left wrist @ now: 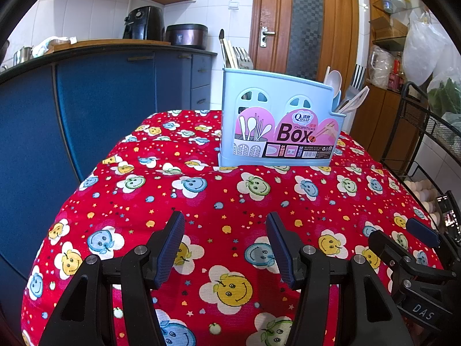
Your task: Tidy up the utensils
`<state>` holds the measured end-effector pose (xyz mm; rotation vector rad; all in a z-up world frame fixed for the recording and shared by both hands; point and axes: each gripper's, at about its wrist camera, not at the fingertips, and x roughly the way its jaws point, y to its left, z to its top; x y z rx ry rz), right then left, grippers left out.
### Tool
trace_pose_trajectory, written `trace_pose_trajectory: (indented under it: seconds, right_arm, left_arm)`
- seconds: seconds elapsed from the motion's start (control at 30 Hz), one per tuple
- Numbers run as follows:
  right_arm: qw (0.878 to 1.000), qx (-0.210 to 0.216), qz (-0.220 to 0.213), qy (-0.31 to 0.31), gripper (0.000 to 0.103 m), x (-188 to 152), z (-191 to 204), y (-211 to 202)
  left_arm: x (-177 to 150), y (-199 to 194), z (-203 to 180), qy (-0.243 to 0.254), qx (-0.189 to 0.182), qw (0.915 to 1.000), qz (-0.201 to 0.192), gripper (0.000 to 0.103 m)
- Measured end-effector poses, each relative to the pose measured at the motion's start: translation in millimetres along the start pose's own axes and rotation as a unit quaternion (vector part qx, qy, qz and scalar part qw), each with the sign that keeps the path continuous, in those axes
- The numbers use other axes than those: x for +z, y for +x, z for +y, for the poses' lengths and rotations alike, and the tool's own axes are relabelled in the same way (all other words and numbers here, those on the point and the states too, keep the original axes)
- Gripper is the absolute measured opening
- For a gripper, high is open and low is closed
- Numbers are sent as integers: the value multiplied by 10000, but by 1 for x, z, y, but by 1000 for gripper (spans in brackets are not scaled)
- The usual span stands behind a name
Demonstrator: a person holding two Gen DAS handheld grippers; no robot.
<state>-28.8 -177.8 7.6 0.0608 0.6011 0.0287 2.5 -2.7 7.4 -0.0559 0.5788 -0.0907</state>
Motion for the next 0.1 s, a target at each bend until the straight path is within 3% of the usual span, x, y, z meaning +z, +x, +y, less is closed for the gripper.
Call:
trace_pose_trajectory:
  seconds: [0.1]
  right_arm:
    - [10000,0,-2,2,89,0,0,0]
  left_arm:
    - [0,0,0,-3,-5,10000,11,60]
